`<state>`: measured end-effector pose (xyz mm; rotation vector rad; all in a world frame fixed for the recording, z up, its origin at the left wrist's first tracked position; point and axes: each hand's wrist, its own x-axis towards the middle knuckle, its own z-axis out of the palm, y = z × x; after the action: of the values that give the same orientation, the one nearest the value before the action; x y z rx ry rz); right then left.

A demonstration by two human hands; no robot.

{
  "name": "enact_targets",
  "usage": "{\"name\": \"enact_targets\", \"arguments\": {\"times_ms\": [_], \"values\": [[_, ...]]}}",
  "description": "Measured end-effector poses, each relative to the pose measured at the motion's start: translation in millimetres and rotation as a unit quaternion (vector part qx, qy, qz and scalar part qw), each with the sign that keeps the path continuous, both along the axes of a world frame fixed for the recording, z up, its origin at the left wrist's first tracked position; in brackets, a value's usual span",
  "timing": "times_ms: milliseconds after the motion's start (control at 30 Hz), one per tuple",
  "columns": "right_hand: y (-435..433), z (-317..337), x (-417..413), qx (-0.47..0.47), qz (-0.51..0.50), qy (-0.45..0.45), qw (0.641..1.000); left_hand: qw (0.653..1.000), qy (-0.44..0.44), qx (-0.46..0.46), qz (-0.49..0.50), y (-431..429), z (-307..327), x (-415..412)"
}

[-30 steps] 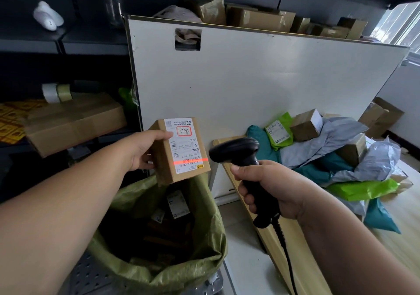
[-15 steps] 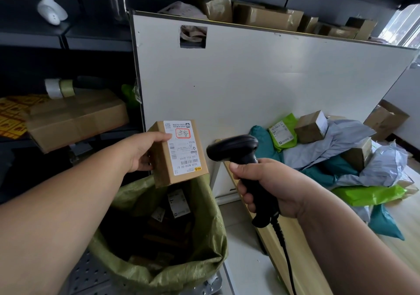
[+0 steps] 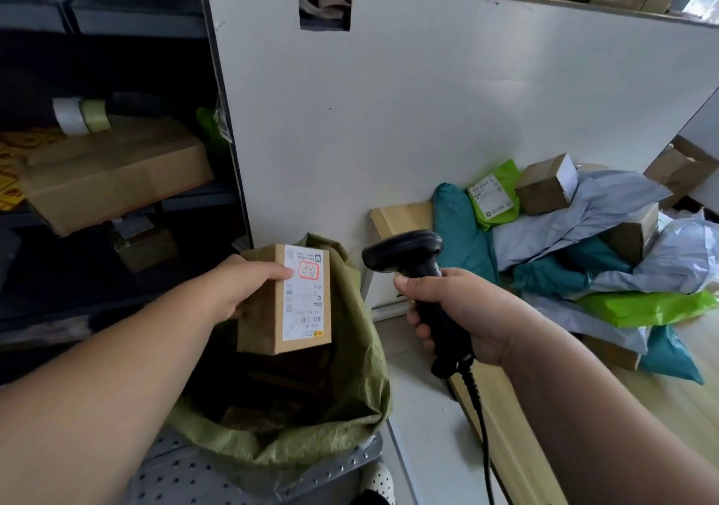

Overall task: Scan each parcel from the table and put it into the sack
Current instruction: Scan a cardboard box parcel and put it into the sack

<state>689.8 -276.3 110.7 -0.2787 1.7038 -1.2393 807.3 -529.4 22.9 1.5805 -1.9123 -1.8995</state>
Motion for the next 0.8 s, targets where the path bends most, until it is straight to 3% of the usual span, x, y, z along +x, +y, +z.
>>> {"name": "enact_targets", "arguments": {"times_ms": [200, 300, 400, 533, 800], "values": [[12, -30, -22, 0.01, -0.026, -0.04, 0.999, 0.995, -0.093, 0.009, -0.031, 18, -47, -8], [19, -37, -40, 0.006, -0.047, -0.048, 0.998, 0.988, -0.128, -0.045, -0.076, 21, -58, -30], [28, -42, -63, 0.001, -0.088, -0.049, 0.995, 0.979, -0.092, -0.142, -0.111, 29, -57, -70], [43, -48, -105, -0.017, -0.156, -0.027, 0.987, 0.925, -0.086, -0.311, -0.199, 54, -39, -141], [81, -56, -211, -0.045, -0.307, 0.03, 0.95, 0.909, 0.024, -0.297, -0.291, 112, -9, -308]]}}
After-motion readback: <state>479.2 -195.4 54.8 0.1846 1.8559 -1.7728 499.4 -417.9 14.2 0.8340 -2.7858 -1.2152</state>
